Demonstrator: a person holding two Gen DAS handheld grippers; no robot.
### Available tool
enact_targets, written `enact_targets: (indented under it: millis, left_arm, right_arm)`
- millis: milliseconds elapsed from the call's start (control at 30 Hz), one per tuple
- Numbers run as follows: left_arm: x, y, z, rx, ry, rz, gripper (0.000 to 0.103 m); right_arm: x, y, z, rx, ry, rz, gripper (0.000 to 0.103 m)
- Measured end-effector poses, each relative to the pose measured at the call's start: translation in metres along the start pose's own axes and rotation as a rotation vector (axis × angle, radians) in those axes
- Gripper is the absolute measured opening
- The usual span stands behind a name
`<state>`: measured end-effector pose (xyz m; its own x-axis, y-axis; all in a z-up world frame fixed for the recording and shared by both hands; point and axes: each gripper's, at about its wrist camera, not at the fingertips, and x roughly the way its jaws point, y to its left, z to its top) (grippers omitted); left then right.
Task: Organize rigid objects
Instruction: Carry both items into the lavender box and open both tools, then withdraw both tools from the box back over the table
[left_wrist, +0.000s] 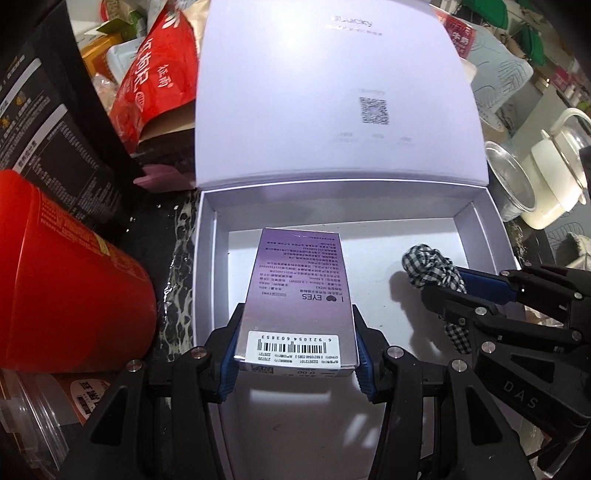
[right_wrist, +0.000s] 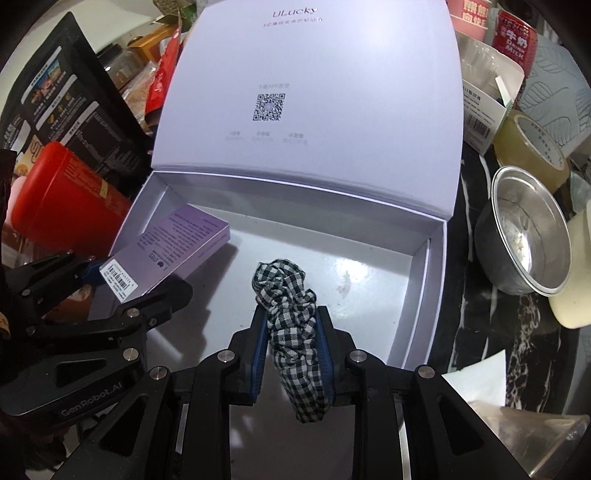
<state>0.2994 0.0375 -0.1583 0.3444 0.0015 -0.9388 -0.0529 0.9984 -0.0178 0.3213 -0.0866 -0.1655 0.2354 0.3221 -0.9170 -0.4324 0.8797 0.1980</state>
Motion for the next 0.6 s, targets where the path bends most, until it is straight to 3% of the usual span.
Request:
enact_targets:
  millis: [267, 367, 600]
  left_arm:
    - [0.003, 0.001, 0.001, -0.007, 0.033, 0.015, 0.050]
    - [0.001, 0.003, 0.001, -0.022, 0.048, 0.032, 0.050]
    - [-0.015, 0.009, 0.004, -0.050, 0.037, 0.029, 0.051]
  right_arm:
    - [0.002, 0.004, 0.002, 0.001, 0.007, -0.039, 0.033]
    - [0.000, 0.007, 0.003, 0.002, 0.000, -0.053, 0.044]
    - [-0.020, 0.005, 0.003, 0.013, -0.020, -0.073, 0.047]
